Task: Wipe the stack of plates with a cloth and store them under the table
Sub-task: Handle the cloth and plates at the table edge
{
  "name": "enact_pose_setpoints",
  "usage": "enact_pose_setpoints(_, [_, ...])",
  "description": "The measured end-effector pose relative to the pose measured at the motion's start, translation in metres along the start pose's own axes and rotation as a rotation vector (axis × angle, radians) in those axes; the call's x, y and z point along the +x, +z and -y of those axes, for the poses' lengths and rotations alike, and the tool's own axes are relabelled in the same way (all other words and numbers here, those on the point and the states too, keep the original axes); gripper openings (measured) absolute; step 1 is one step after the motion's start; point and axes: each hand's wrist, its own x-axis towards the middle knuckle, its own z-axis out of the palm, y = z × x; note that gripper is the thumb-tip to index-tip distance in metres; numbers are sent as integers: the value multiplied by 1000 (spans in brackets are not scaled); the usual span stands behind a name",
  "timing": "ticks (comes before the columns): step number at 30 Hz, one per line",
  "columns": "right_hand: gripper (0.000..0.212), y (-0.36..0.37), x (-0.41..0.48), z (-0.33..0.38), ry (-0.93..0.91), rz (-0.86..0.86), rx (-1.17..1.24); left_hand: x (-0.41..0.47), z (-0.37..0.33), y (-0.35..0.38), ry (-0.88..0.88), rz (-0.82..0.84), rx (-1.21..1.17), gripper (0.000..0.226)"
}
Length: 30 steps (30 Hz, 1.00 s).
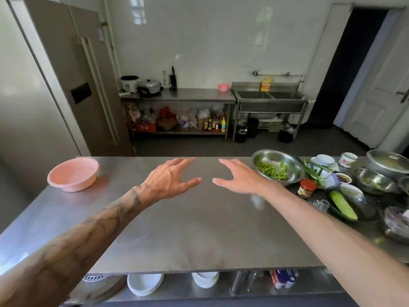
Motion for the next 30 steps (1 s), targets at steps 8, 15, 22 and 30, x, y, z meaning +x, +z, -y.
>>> enact_pose_setpoints(8, [85,1,10,22,-14,-59,24,6,13,-4,-16,-26,29,86])
enact_pose_setpoints(15, [85,36,71,49,-114,13,47,-6,69,-4,-139,-12,102,84])
enact_pose_setpoints(22, [83,109,142,113,-180,131,82,-30,185,9,-297,9,114,80])
enact_pose_setpoints(30, [80,262,254,199,-171,318,60,-65,371,82,-484,175,63,75])
